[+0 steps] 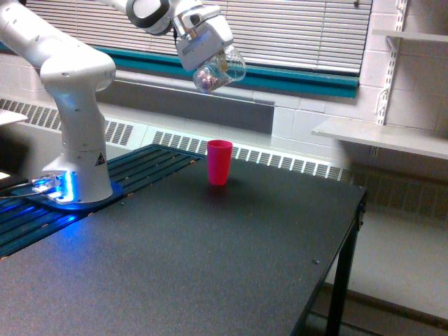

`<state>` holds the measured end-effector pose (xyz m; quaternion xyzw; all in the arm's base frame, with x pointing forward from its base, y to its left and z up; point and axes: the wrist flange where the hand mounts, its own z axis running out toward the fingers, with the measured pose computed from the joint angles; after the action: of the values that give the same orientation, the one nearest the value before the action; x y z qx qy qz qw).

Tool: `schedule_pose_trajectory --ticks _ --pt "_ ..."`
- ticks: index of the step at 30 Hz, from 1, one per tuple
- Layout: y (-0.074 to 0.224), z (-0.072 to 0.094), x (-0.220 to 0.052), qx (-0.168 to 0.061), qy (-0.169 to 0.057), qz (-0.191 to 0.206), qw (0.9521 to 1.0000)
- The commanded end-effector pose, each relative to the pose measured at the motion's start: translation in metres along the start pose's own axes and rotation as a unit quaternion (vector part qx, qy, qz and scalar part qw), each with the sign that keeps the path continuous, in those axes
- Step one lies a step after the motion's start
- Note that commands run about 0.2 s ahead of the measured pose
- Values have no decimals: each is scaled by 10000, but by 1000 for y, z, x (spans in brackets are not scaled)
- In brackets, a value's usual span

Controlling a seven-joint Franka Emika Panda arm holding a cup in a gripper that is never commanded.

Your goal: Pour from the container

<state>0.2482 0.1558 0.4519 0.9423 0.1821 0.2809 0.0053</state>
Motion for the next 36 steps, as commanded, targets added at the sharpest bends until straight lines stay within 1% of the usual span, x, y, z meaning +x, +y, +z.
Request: schedule_pose_trajectory --ticks 1,9,19,30,36 --pt "-15 15 -16 37 -273 -133 9995" --pt "-28 21 -23 44 -430 -231 9988" --pt "-40 28 -27 63 -520 -343 9980" --pt "-50 36 -34 24 -626 -564 9964" --pt "-53 39 -37 -9 -696 -616 9957"
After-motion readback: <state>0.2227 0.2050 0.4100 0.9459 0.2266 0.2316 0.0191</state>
